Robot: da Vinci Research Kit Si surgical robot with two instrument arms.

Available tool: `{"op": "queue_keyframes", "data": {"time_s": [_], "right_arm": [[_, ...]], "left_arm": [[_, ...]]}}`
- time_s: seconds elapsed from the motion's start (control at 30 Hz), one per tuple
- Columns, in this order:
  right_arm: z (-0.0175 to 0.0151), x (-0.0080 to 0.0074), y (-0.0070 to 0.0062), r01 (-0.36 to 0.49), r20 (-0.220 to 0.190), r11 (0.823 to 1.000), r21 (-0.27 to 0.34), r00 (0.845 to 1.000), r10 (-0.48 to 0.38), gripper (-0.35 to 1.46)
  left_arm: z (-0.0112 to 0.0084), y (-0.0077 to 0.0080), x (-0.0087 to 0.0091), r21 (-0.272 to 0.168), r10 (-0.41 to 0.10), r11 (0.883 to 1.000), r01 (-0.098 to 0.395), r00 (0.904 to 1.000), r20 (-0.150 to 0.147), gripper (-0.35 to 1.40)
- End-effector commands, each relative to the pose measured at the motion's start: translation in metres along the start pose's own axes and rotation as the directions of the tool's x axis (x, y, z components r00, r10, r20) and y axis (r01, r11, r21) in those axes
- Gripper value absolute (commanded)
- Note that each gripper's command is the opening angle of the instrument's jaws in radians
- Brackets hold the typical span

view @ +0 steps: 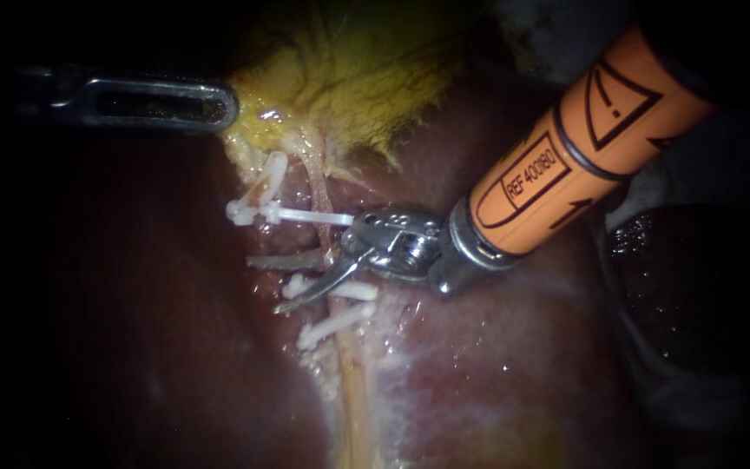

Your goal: Go to the cutting position right tube

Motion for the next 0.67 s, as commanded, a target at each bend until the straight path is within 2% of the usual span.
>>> {"op": "queue_keyframes", "data": {"time_s": [0.03,0.17,0.67], "right_arm": [[0.0,0.0002,-0.0002,0.003,-0.001,1.0,0.0,1.0,-0.003,1.08],[0.0001,0.0008,-0.0006,0.001,-0.003,1.0,0.002,1.0,-0.001,1.08],[0.0,0.0008,-0.0005,0.001,-0.006,1.0,-0.007,1.0,-0.001,1.08]], "left_arm": [[0.0,0.0,0.0,0.0,0.0,1.0,0.0,1.0,0.001,-0.35],[-0.0001,0.0002,0.0,-0.002,0.0,1.0,0.0,1.0,0.001,-0.35],[-0.0002,0.0002,0.0,-0.004,0.0,1.0,0.0,1.0,0.002,-0.35]]}}
